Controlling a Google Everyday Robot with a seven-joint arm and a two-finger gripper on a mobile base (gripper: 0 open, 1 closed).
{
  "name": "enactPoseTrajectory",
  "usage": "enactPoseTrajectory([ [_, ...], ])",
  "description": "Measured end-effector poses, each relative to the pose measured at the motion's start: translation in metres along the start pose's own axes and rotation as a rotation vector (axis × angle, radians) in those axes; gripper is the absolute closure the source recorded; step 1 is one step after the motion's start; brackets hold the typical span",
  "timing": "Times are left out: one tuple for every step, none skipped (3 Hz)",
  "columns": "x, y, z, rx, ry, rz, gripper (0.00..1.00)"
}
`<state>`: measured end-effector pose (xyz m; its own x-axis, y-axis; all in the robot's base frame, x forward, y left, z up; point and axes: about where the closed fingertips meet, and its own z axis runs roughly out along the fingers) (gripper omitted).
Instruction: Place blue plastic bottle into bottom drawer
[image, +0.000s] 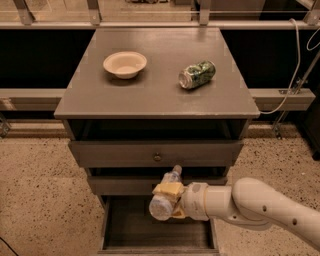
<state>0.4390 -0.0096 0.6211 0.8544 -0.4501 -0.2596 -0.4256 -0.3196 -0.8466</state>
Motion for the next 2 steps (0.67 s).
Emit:
enactPoseTrajectory([
  [0.0085,0.0456,0.0206,-0.003,-0.055,-0.158,1.00],
  [0.0079,0.0550,0.0269,-0.005,-0.073,-0.210,1.00],
])
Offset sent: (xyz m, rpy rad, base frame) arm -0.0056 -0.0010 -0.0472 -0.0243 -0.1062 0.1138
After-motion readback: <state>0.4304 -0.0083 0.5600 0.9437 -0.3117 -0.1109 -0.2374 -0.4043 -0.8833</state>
